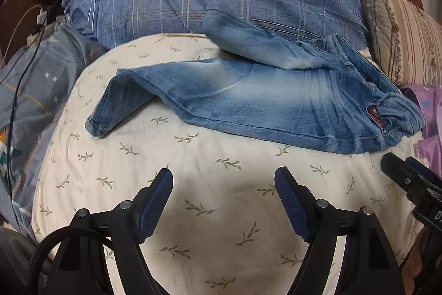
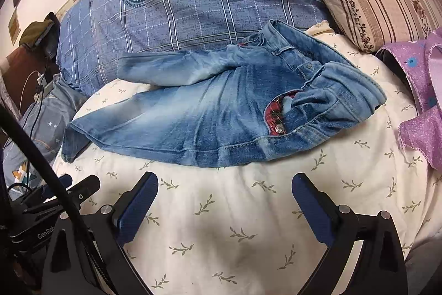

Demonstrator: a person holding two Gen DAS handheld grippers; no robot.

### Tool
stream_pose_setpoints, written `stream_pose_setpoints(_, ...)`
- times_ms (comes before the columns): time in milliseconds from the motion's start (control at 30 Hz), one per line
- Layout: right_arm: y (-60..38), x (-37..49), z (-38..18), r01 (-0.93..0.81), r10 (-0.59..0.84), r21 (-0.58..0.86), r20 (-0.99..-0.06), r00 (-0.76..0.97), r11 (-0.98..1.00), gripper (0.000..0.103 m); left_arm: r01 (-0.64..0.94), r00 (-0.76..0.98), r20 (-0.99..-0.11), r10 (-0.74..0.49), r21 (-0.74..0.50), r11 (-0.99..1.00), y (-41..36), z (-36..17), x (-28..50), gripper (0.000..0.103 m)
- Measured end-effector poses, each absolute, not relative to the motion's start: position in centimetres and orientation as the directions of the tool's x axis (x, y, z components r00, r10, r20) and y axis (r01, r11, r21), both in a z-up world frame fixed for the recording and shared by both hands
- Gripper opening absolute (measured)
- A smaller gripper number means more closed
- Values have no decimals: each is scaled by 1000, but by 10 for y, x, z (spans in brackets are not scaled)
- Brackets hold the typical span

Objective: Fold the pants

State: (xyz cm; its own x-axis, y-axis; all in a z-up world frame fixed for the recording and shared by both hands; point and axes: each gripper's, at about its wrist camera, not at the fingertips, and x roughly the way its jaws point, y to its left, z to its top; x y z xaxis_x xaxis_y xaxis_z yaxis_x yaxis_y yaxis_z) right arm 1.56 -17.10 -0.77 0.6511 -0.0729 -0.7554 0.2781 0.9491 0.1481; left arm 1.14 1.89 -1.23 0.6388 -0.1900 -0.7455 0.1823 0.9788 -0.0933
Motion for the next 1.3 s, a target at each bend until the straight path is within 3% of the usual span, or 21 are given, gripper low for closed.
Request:
stream_pose_setpoints(267,-201,12,13,308,-55,218,-730,681,926,96,103,614,-758,-220,-199,975,57,3,36,76)
stream_pose_setpoints(433,-241,23,26,406,-69,255,-770,634,878,96,39,558,-800,-221,-241,970,78,14,71,77)
stream_pose_setpoints(600,-280,54,2,512,-56,249,-859,508,822,96,17,455,-846,-277,-303,953,87,3,118,75)
stream_pose_setpoints(833,-273,47,-32,518,-35,300,-841,540,801,95,21,490,-810,-322,-358,933,88,-27,116,75)
stream_pose_setpoints(967,-268,60,-34,501,-71,243,-846,528,831,93,29,471,-836,-283,-306,952,77,-31,154,76)
stream_pose_setpoints(1033,-272,66,-33,514,-81,239,-848,524,824,87,10,468,-847,-252,-280,960,79,-37,176,72)
stream_pose_setpoints(1100,-276,69,-35,523,-92,230,-850,519,821,80,-10,456,-847,-272,-310,951,85,-49,186,53)
stream_pose_setpoints(1133,-277,69,-37,527,-106,211,-855,508,823,67,-24,449,-845,-292,-338,941,87,-53,186,46)
stream_pose_setpoints(1167,-277,68,-40,536,-131,179,-863,488,825,59,-36,468,-827,-310,-369,929,91,-55,183,44)
stream_pose_setpoints(1200,-279,69,-43,547,-146,159,-870,471,822,45,-44,489,-811,-322,-392,919,95,-55,179,42)
stream_pose_setpoints(1267,-282,66,-48,555,-119,187,-875,469,810,37,-55,497,-808,-316,-392,918,96,-57,176,34)
stream_pose_setpoints(1300,-282,66,-48,554,-109,198,-875,472,809,28,-47,499,-806,-318,-391,919,94,-57,175,32)
